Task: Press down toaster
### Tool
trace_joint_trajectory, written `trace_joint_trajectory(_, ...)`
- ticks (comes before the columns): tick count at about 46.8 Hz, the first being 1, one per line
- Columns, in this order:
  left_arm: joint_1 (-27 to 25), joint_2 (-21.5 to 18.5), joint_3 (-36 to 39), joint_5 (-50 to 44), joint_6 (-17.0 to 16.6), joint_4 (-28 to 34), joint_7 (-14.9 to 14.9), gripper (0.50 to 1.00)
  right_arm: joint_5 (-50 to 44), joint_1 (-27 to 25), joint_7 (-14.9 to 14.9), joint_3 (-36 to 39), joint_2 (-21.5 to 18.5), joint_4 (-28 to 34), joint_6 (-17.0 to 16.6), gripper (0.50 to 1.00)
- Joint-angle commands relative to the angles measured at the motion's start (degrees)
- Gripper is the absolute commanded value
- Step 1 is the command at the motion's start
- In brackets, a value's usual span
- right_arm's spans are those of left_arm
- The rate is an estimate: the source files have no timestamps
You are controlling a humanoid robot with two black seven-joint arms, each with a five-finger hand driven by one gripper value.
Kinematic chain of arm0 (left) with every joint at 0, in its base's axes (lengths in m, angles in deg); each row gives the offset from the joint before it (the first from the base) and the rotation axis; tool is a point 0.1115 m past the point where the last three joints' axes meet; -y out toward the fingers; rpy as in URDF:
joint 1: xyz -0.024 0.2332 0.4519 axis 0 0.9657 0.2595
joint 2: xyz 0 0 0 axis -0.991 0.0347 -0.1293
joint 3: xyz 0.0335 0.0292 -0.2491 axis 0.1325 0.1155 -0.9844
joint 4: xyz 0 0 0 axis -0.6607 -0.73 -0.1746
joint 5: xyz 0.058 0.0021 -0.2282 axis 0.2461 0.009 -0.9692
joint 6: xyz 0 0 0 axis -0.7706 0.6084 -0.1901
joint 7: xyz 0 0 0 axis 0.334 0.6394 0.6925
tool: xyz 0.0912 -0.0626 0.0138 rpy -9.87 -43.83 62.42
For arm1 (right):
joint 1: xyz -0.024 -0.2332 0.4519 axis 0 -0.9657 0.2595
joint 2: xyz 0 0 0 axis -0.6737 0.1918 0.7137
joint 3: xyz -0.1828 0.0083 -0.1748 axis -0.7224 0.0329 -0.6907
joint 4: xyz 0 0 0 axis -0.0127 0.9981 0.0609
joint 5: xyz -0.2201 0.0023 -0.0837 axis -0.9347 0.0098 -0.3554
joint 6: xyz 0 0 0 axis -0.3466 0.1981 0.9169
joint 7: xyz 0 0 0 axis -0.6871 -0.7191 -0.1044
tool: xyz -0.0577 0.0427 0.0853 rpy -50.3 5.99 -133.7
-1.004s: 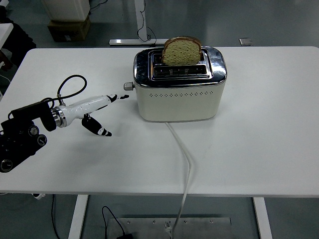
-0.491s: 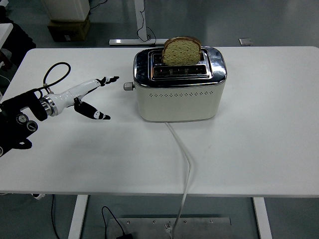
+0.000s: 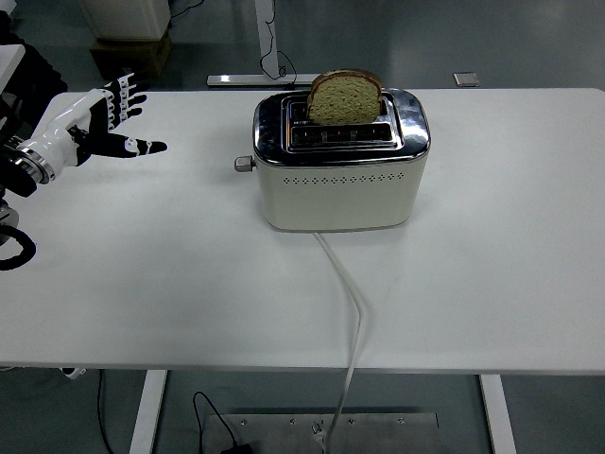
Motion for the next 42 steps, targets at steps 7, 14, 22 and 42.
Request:
trace_joint_trajectory(7, 0.2, 3.8, -0.1, -15.4, -0.1, -5.6, -0.5, 1.000, 0.0, 0.0, 0.0, 0.0, 0.0, 0.0, 0.0, 0.998)
trace_joint_trajectory(14, 0.2, 7.2, -0.4, -21.0, 0.0, -9.6, -0.8, 1.000, 0.0, 0.0, 0.0, 0.0, 0.0, 0.0, 0.0, 0.998)
trace_joint_trajectory(22, 0.5, 10.8, -2.5, -28.4, 0.2, -13.8, -2.2, 1.000, 0.0, 0.0, 0.0, 0.0, 0.0, 0.0, 0.0, 0.998)
trace_joint_trajectory(42, 1.1, 17.8, -8.9, -36.9, 6.4, -23.4, -2.1, 1.000, -0.3, 0.2, 0.0, -0.1, 0.0, -0.1, 0.0, 0.998)
